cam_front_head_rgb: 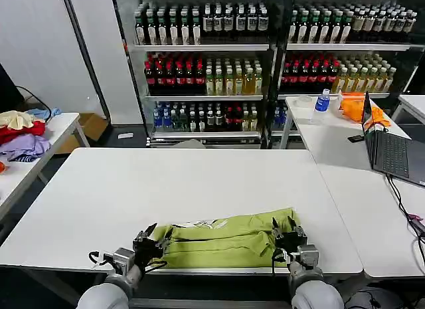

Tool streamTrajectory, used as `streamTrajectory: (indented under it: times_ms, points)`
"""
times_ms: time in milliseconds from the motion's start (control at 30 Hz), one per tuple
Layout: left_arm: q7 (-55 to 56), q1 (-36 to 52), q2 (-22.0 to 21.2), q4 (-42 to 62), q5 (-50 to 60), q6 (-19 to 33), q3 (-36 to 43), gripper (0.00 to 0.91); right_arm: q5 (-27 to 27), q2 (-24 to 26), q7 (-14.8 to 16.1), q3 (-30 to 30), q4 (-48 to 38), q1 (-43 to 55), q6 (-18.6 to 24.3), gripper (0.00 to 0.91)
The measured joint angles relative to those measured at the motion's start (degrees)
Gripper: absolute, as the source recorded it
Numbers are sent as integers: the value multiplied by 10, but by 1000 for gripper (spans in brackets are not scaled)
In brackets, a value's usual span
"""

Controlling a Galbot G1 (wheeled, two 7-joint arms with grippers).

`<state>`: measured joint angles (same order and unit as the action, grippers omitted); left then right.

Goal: Fold and organize the clothes.

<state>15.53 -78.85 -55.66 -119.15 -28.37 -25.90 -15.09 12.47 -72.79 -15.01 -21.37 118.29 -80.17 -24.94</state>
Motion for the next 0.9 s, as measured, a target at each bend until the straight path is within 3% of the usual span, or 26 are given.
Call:
streamTrajectory:
  times_ms: [367, 400, 433, 500, 600, 900]
  points:
    - [18, -27, -57, 3, 1, -8, -14, 907, -22, -2, 7, -15, 38, -51, 12, 907]
    - [19, -27, -62, 5, 1, -8, -13, 514, -23, -2, 7, -17, 40, -54, 13, 907]
    - [20, -26, -68, 9, 0, -9, -12, 453, -23, -2, 7, -18, 42, -57, 14, 907]
    - [23, -24, -78, 14, -1, -8, -9, 232, -24, -2, 9, -22, 46, -64, 15, 907]
    - [28, -20, -93, 25, -7, -8, -10, 50, -24, 0, 13, -25, 52, -72, 16, 907]
    - [31, -25, -116, 43, -20, 4, -12, 20, -20, -1, 13, -25, 57, -76, 16, 907]
